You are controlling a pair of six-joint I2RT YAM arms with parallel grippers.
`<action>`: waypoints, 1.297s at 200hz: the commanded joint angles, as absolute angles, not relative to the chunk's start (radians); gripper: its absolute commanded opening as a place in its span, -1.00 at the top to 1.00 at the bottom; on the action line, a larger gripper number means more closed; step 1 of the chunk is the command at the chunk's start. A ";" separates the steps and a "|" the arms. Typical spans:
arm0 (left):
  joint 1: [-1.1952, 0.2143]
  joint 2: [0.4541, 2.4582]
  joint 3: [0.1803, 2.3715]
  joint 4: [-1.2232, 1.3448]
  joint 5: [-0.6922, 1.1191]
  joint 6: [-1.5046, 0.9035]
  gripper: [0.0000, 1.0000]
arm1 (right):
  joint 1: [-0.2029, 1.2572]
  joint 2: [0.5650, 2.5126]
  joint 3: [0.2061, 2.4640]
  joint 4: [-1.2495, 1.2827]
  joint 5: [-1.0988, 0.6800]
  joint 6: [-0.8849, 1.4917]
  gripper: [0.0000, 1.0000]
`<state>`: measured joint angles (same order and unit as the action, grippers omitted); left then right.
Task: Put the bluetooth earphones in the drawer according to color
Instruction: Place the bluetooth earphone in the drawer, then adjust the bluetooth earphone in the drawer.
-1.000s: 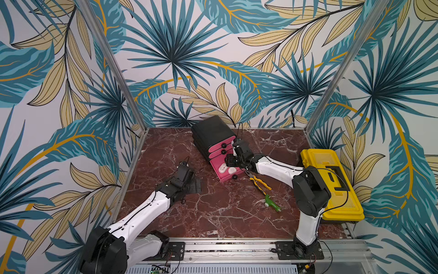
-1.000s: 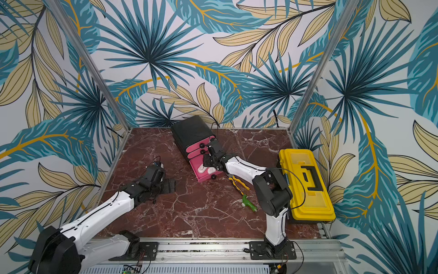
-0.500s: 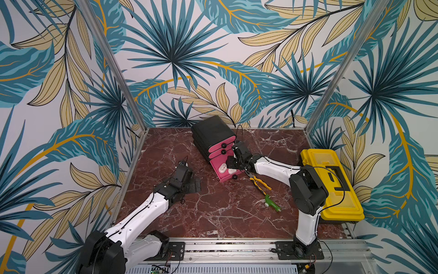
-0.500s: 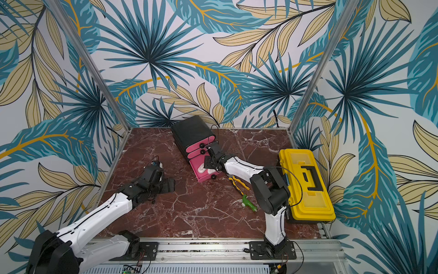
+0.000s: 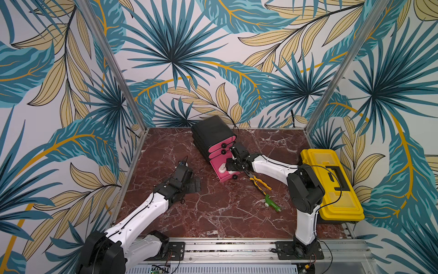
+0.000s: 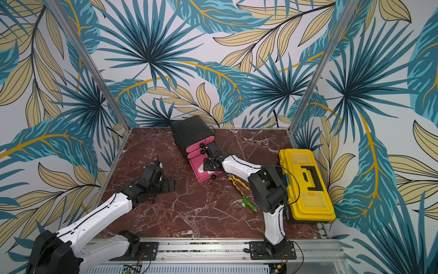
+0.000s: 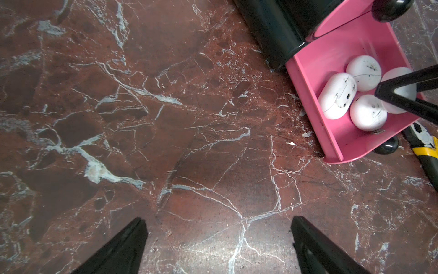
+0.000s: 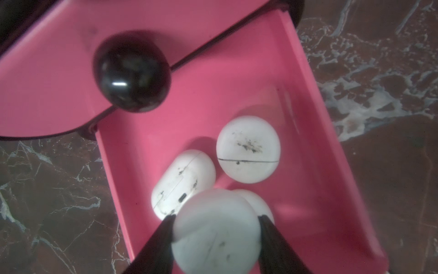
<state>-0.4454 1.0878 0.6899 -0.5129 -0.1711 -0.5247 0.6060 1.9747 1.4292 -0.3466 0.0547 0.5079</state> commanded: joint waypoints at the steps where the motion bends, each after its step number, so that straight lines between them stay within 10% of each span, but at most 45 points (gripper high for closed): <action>1: -0.440 1.062 0.679 -0.511 -0.169 -0.525 -1.00 | 0.610 2.002 1.458 -0.377 0.048 0.483 -0.15; 85: -0.439 1.060 0.684 -0.515 -0.166 -0.525 -1.00 | 0.611 1.953 1.459 -0.420 0.051 0.474 -0.35; 259: -0.439 1.069 0.690 -0.514 -0.163 -0.524 -1.00 | 0.621 2.022 1.539 -0.468 -0.142 0.462 -0.08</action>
<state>-0.4450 1.0775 0.6899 -0.5133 -0.1673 -0.5247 0.6121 2.0254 1.5425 -0.4541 -0.1474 0.4736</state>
